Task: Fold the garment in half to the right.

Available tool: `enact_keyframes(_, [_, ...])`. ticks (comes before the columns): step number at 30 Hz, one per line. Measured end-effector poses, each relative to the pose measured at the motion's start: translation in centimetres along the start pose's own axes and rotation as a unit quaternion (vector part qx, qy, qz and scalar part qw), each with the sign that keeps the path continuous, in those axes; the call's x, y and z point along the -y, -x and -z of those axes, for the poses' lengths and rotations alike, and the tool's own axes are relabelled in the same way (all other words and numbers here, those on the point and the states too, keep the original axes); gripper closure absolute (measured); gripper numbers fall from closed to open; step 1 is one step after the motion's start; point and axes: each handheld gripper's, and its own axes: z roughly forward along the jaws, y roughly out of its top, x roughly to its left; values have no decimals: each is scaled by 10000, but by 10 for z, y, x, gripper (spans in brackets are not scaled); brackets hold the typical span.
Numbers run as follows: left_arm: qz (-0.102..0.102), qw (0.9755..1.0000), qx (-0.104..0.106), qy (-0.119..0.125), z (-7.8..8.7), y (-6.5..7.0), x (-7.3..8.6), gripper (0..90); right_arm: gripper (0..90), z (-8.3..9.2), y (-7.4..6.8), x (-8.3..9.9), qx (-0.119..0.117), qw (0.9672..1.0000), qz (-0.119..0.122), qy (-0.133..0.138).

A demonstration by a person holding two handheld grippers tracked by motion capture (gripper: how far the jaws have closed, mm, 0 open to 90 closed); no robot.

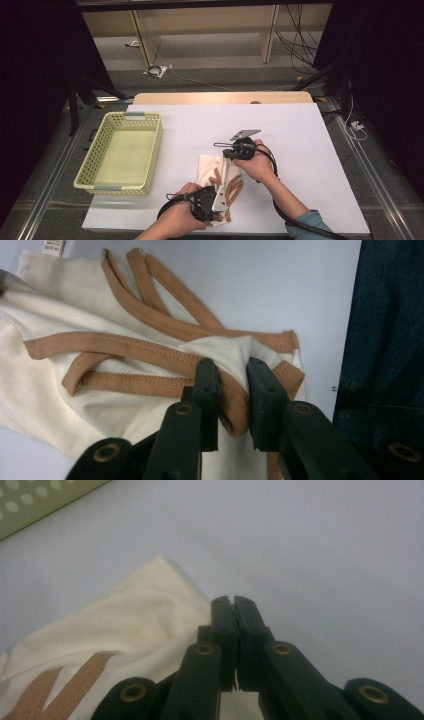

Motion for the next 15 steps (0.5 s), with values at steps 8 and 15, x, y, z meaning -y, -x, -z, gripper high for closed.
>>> enact_keyframes(8, [307,9989,-62,344,15,0,-6,499,888,-1,2,2,42,10000,3,-38])
enact_keyframes(15, [564,9963,-185,628,31,-8,-3,351,887,1,4,4,94,9999,-6,-73])
